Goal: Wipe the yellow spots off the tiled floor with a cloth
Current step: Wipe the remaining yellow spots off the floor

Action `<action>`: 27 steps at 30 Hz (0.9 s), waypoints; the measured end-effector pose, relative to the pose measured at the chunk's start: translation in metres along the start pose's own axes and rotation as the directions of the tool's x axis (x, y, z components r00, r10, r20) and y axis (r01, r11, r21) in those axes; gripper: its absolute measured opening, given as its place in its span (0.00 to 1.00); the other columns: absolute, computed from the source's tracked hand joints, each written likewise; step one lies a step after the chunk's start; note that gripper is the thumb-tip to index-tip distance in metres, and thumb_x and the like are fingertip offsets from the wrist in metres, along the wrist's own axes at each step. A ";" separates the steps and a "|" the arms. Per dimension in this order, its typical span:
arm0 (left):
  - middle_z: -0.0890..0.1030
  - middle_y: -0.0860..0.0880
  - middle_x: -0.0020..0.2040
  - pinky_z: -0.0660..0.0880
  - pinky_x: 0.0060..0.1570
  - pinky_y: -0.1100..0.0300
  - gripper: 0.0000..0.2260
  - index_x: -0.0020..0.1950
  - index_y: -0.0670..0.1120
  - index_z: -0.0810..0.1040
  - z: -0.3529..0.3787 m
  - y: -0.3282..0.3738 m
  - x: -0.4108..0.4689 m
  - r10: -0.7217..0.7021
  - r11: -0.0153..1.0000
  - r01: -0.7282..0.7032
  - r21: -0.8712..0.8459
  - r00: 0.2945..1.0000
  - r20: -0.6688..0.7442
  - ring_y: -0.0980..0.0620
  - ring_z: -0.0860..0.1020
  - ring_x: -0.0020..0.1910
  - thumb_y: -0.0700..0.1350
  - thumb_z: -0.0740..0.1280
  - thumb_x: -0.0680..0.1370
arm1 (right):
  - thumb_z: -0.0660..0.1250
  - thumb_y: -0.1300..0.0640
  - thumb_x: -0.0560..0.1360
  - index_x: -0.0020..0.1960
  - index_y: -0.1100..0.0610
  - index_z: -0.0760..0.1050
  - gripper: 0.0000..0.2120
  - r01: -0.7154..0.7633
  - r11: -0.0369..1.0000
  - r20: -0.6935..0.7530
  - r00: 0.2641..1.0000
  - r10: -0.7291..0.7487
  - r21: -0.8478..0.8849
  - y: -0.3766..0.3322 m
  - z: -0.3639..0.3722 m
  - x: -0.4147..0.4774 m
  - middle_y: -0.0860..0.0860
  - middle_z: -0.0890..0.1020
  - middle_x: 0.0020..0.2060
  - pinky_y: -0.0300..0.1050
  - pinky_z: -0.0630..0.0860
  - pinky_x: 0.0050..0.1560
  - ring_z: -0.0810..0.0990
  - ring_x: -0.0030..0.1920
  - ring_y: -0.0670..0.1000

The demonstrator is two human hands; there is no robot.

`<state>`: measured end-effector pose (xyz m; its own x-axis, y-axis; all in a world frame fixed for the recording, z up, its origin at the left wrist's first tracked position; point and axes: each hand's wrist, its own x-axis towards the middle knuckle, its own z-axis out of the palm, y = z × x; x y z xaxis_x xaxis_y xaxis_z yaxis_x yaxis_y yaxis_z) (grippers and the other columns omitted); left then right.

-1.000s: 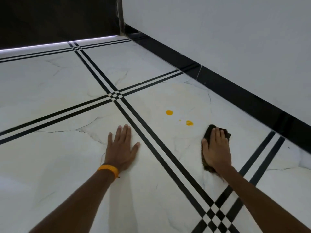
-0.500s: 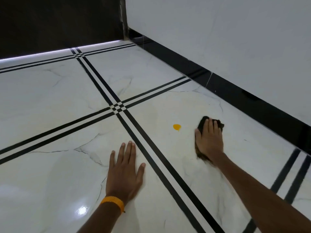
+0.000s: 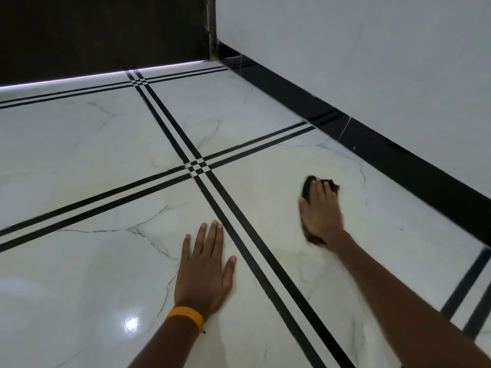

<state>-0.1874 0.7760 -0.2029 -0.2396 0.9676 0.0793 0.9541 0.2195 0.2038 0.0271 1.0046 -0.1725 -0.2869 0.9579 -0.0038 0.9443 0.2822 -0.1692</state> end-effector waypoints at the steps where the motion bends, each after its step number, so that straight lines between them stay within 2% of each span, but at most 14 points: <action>1: 0.53 0.47 0.82 0.53 0.78 0.40 0.32 0.82 0.45 0.51 0.000 -0.002 0.001 -0.002 1.000 0.002 0.007 1.000 -0.003 0.47 0.50 0.81 0.61 0.45 0.82 | 0.34 0.40 0.78 0.82 0.64 0.51 0.41 -0.009 1.000 -0.007 1.000 0.009 0.002 -0.031 0.003 0.010 0.61 0.57 0.81 0.60 0.49 0.81 0.53 0.81 0.61; 4: 0.52 0.47 0.82 0.52 0.78 0.40 0.32 0.82 0.45 0.49 -0.001 -0.005 0.003 -0.004 1.000 0.004 0.030 1.000 0.002 0.47 0.49 0.81 0.61 0.43 0.82 | 0.42 0.45 0.84 0.82 0.61 0.50 0.32 0.335 0.942 0.016 0.942 -0.334 -0.016 -0.099 0.021 -0.031 0.57 0.54 0.82 0.57 0.45 0.81 0.48 0.82 0.57; 6: 0.52 0.46 0.82 0.51 0.78 0.41 0.33 0.82 0.45 0.49 -0.002 -0.004 0.004 0.003 0.999 -0.003 0.037 1.000 0.009 0.47 0.49 0.81 0.61 0.43 0.81 | 0.44 0.45 0.85 0.83 0.57 0.48 0.30 0.520 0.854 0.043 0.853 -0.520 0.016 -0.087 0.022 -0.107 0.51 0.51 0.83 0.52 0.45 0.82 0.43 0.83 0.51; 7: 0.53 0.46 0.82 0.51 0.78 0.41 0.33 0.82 0.45 0.49 -0.003 -0.003 0.004 0.008 0.999 -0.008 0.040 1.000 0.004 0.47 0.49 0.81 0.61 0.43 0.81 | 0.45 0.44 0.85 0.83 0.56 0.48 0.30 0.540 0.840 0.040 0.840 -0.542 0.049 -0.067 0.019 -0.141 0.50 0.50 0.83 0.50 0.44 0.82 0.43 0.83 0.49; 9: 0.53 0.46 0.82 0.50 0.78 0.41 0.32 0.82 0.44 0.50 -0.003 0.000 0.004 0.001 0.999 -0.001 0.032 1.000 -0.006 0.46 0.50 0.81 0.60 0.44 0.81 | 0.47 0.43 0.84 0.83 0.55 0.50 0.31 0.425 0.902 -0.005 0.905 -0.426 0.080 -0.007 0.011 -0.167 0.49 0.51 0.82 0.49 0.46 0.81 0.45 0.83 0.49; 11: 0.53 0.46 0.82 0.50 0.78 0.41 0.33 0.82 0.44 0.50 -0.004 0.001 0.004 -0.005 1.000 0.005 0.028 1.000 -0.003 0.46 0.50 0.81 0.60 0.43 0.81 | 0.42 0.41 0.83 0.83 0.58 0.51 0.34 0.210 0.978 -0.053 0.977 -0.209 0.018 0.038 0.001 -0.133 0.53 0.54 0.82 0.52 0.49 0.81 0.49 0.83 0.54; 14: 0.54 0.46 0.82 0.50 0.78 0.41 0.33 0.82 0.44 0.50 -0.004 0.003 0.004 -0.003 1.000 0.003 0.024 1.000 0.014 0.46 0.50 0.81 0.60 0.43 0.81 | 0.40 0.42 0.83 0.82 0.64 0.50 0.35 -0.109 0.993 -0.046 0.993 0.110 0.041 0.020 -0.005 -0.056 0.61 0.56 0.81 0.59 0.50 0.81 0.53 0.81 0.61; 15: 0.53 0.46 0.82 0.49 0.78 0.41 0.34 0.82 0.44 0.50 -0.003 0.003 0.006 0.002 1.000 -0.002 0.019 1.000 0.016 0.46 0.50 0.81 0.60 0.42 0.80 | 0.41 0.43 0.83 0.81 0.65 0.52 0.35 -0.107 0.994 -0.057 0.992 0.109 0.030 -0.006 -0.001 -0.047 0.62 0.58 0.81 0.60 0.50 0.80 0.54 0.81 0.62; 17: 0.52 0.47 0.82 0.47 0.79 0.42 0.34 0.82 0.44 0.48 -0.005 -0.001 0.007 0.005 1.000 -0.006 0.026 1.000 0.026 0.47 0.48 0.82 0.60 0.41 0.79 | 0.43 0.45 0.81 0.80 0.66 0.57 0.34 0.136 0.991 -0.066 0.989 -0.134 0.016 -0.063 0.019 -0.066 0.62 0.63 0.79 0.61 0.52 0.80 0.59 0.79 0.64; 19: 0.52 0.47 0.82 0.46 0.79 0.43 0.35 0.82 0.44 0.49 -0.006 -0.004 0.004 -0.002 1.000 0.002 0.006 0.999 0.032 0.47 0.49 0.82 0.59 0.40 0.79 | 0.46 0.45 0.83 0.81 0.62 0.56 0.32 0.427 0.904 -0.013 0.904 -0.427 0.009 -0.084 0.037 -0.137 0.57 0.59 0.81 0.57 0.48 0.81 0.54 0.81 0.59; 20: 0.54 0.46 0.82 0.47 0.79 0.44 0.35 0.82 0.43 0.50 -0.006 -0.006 0.002 -0.006 1.000 0.006 -0.011 0.999 0.035 0.47 0.50 0.81 0.59 0.40 0.78 | 0.45 0.44 0.84 0.82 0.60 0.53 0.32 0.481 0.876 0.019 0.876 -0.482 0.028 -0.074 0.038 -0.168 0.54 0.55 0.82 0.53 0.46 0.82 0.49 0.83 0.55; 22: 0.53 0.45 0.82 0.46 0.79 0.46 0.36 0.82 0.42 0.51 -0.005 -0.004 0.004 -0.002 0.999 0.006 -0.049 0.997 0.073 0.46 0.49 0.81 0.59 0.40 0.77 | 0.45 0.42 0.84 0.83 0.57 0.51 0.32 0.444 0.894 0.020 0.895 -0.446 0.067 -0.024 0.028 -0.198 0.50 0.51 0.82 0.52 0.47 0.82 0.46 0.83 0.52; 24: 0.48 0.45 0.83 0.44 0.79 0.48 0.34 0.82 0.42 0.46 -0.011 0.000 0.006 0.014 0.998 -0.003 -0.064 0.986 0.164 0.45 0.45 0.81 0.59 0.44 0.80 | 0.42 0.40 0.82 0.83 0.58 0.50 0.34 0.261 0.964 -0.014 0.965 -0.260 0.043 0.020 0.017 -0.186 0.51 0.51 0.82 0.55 0.50 0.81 0.47 0.83 0.54; 27: 0.41 0.46 0.82 0.41 0.79 0.48 0.33 0.82 0.43 0.42 -0.025 0.008 0.002 0.029 0.990 0.012 -0.142 0.958 0.287 0.44 0.40 0.81 0.51 0.56 0.83 | 0.40 0.41 0.83 0.82 0.62 0.48 0.35 -0.007 1.000 -0.030 1.000 0.007 -0.001 0.003 0.009 -0.143 0.58 0.52 0.82 0.57 0.47 0.81 0.48 0.82 0.58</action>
<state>-0.1850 0.7767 -0.1764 -0.1499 0.9687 -0.1978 0.9160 0.2114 0.3409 0.0696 0.8677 -0.1815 -0.2753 0.9611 0.0242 0.9464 0.2753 -0.1686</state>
